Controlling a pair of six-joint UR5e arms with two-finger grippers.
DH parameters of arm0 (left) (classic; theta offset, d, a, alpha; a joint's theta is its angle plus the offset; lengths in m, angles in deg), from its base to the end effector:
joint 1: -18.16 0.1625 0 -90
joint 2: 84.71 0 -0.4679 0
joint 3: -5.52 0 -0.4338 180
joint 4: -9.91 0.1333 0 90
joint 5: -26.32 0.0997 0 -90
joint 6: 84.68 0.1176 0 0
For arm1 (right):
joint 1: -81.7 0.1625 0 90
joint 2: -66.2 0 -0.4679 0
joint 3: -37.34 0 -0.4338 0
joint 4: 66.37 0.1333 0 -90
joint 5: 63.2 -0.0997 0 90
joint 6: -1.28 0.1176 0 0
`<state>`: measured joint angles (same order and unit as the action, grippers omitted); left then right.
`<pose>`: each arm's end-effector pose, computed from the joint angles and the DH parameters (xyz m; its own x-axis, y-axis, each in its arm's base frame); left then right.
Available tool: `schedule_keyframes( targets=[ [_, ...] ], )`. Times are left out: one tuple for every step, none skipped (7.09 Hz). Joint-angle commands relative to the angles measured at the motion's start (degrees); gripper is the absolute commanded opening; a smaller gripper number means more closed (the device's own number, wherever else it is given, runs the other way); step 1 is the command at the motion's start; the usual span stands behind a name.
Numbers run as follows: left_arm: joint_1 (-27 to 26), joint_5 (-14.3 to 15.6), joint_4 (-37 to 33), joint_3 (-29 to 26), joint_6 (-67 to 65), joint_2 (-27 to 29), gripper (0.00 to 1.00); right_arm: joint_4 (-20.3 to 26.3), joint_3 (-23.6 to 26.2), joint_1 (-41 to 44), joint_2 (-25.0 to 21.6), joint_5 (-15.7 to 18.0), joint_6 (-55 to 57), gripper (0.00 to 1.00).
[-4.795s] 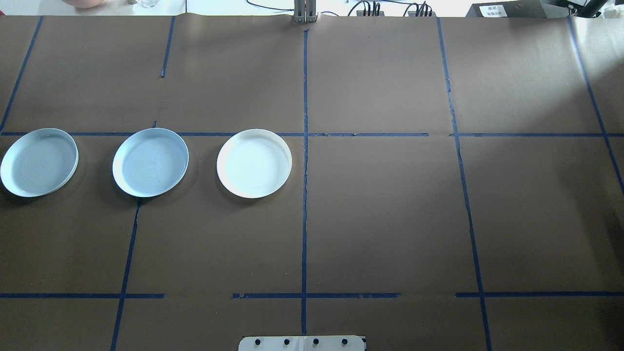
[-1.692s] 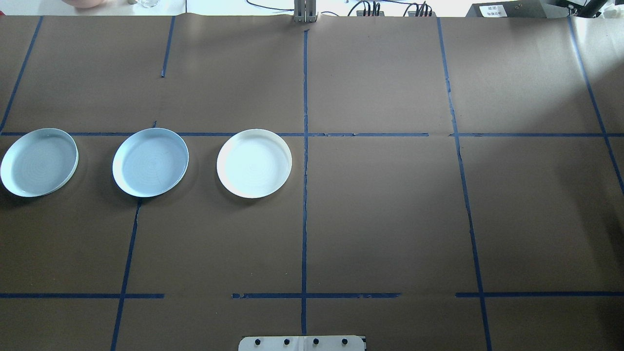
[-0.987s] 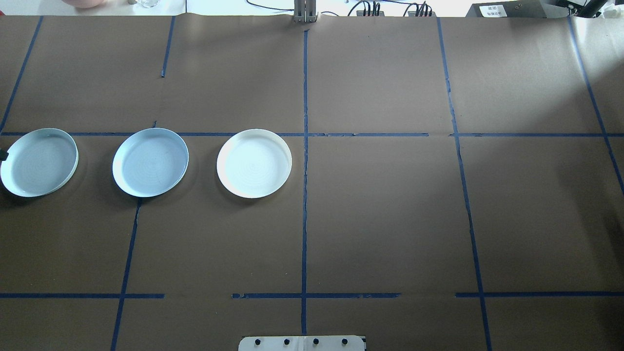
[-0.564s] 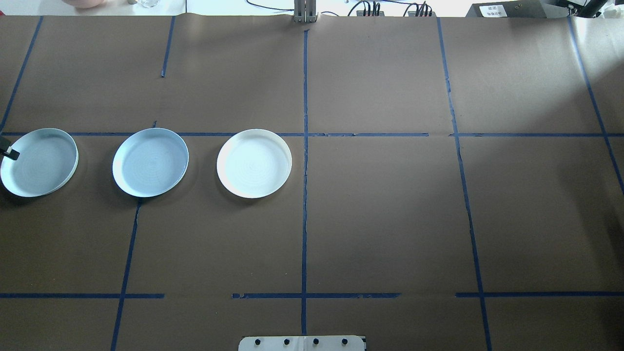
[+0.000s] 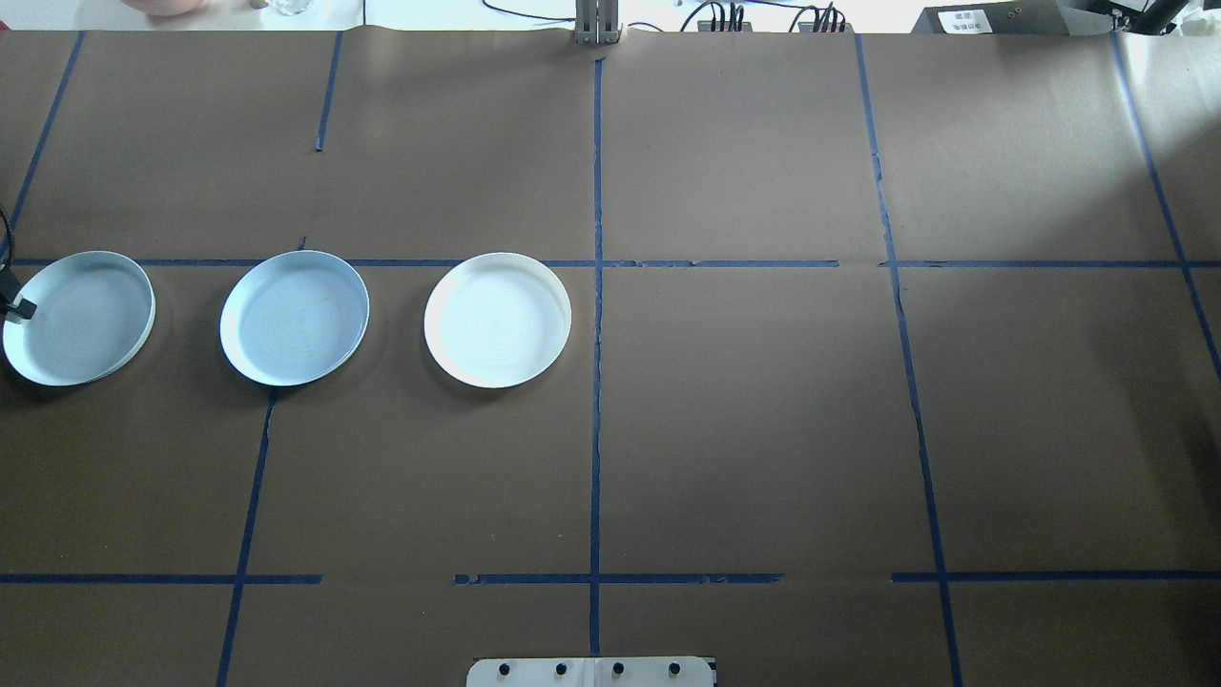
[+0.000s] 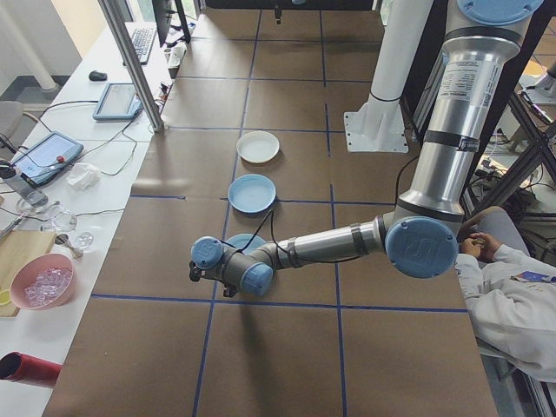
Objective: Stack plate in center
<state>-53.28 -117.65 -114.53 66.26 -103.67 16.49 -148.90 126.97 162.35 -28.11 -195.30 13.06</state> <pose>0.1606 -0.5985 0.7942 0.5580 0.0855 -0.8254 -0.1309 0.9913 0.0142 -0.0277 -0.5032 0.7468 0.7446 0.0517 0.6655 0.0105 0.9960 -0.0891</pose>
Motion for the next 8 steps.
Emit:
schedule_keyframes(
  targets=[
    [0.2, 0.1, 0.3, 0.0, 0.2, 0.2, 0.0, 0.0, -0.1, -0.1, 0.0, 0.0, 0.0, 1.0],
    [0.2, 0.0, 1.6, 0.9, 0.4, 0.6, 0.0, 0.0, 0.0, -0.1, 0.0, 0.0, 0.0, 1.0],
    [-0.1, -0.1, 3.4, 5.0, 0.5, 0.7, 0.0, 0.0, 0.0, -0.1, 0.0, 0.0, 0.0, 1.0],
    [-0.4, -0.7, 4.2, 9.5, 0.4, 0.1, 0.0, 0.0, 0.0, -0.1, 0.0, 0.0, 0.0, 1.0],
    [-1.1, -2.3, 4.2, 13.2, 0.4, -0.8, 0.0, 0.0, -0.1, -0.1, 0.0, 0.0, 0.0, 1.0],
    [-1.1, -5.4, 3.8, 15.8, 0.2, -1.9, 0.0, 0.0, 0.0, -0.1, 0.0, 0.0, 0.0, 1.0],
    [-1.1, -6.4, 3.6, 18.3, -0.2, -2.8, 0.0, 0.0, 0.0, -0.1, 0.0, 0.0, 0.0, 1.0],
    [-0.7, -9.7, 3.6, 19.1, -1.0, -3.2, 0.0, 0.0, 0.0, 0.0, 0.0, 0.0, 0.0, 1.0]
  ],
)
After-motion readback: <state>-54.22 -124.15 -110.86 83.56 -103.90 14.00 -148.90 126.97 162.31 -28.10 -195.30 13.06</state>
